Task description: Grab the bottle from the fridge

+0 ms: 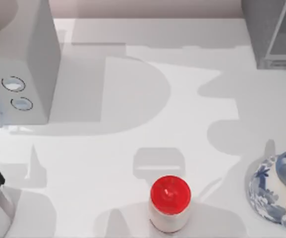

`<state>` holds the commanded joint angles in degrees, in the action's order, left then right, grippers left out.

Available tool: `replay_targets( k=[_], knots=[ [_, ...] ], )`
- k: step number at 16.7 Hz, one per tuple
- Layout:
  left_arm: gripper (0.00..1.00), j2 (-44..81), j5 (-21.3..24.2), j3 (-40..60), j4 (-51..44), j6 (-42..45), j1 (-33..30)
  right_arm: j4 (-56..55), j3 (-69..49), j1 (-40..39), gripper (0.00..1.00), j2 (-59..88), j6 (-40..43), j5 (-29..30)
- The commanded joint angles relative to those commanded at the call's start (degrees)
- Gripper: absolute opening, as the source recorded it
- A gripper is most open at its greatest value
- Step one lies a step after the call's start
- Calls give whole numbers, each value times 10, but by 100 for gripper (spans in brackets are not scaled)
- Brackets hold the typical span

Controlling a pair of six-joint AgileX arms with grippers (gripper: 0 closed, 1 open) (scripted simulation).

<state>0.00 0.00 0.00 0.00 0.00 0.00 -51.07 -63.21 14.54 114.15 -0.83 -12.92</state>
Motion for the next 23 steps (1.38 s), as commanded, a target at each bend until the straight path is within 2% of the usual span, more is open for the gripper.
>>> replay_targets(
  k=[5, 14, 18, 23],
  knots=[
    [100, 0, 0, 0, 0, 0, 0, -40, 131, 19, 0, -78, -1, -9],
    [100, 0, 0, 0, 0, 0, 0, -30, 159, 10, 0, -123, 1, -11],
    [100, 0, 0, 0, 0, 0, 0, 34, 214, -12, 0, -254, 6, 5],
    [100, 0, 0, 0, 0, 0, 0, 177, 340, -49, 0, -530, 9, 40]
  ],
)
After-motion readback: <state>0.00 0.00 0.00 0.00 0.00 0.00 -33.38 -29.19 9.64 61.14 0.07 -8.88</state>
